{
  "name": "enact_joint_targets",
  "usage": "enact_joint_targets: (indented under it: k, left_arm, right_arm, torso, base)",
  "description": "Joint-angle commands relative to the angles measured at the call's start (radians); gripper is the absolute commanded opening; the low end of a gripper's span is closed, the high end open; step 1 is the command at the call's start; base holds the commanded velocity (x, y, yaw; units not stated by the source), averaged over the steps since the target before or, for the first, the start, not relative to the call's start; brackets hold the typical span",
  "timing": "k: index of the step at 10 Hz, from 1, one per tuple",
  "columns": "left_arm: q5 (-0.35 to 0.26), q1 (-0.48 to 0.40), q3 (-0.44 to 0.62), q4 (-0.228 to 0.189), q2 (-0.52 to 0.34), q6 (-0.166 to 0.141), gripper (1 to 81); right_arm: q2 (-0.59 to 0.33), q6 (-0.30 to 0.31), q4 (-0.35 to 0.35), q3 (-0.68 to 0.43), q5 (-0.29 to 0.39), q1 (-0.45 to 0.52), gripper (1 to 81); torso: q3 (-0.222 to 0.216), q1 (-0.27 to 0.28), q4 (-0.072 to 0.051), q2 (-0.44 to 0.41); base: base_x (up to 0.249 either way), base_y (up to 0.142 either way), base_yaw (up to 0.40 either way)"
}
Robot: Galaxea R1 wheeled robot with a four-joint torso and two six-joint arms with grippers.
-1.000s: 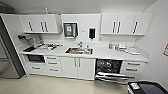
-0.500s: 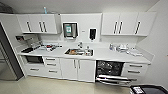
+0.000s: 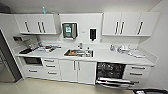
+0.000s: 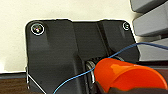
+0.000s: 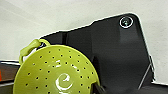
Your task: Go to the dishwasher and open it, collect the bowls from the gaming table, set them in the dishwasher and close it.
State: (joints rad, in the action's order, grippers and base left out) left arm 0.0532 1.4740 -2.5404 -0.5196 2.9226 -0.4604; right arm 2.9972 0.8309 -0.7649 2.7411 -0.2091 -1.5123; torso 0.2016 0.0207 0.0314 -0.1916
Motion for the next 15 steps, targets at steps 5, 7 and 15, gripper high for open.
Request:
enact_joint_targets:
  k: [5,7,15]
  left_arm:
    - [-0.038,-0.051,0.006,0.003,-0.005,0.002,1.0]
    - [-0.038,-0.051,0.006,0.003,-0.006,0.002,1.0]
    - [-0.038,-0.051,0.006,0.003,-0.005,0.002,1.0]
  right_arm:
    - [-0.001,-0.003,-0.011,-0.008,0.027,0.057,1.0]
    - [-0.001,-0.003,-0.011,-0.008,0.027,0.057,1.0]
    - [-0.001,-0.003,-0.011,-0.008,0.025,0.056,1.0]
  torso:
    - [0.0,0.0,0.0,0.0]
    - [0.0,0.0,0.0,0.0]
    - [0.0,0.0,0.0,0.0]
  base:
    - [0.136,0.0,0.0]
    - [0.136,0.0,0.0]
    - [0.135,-0.074,0.0]
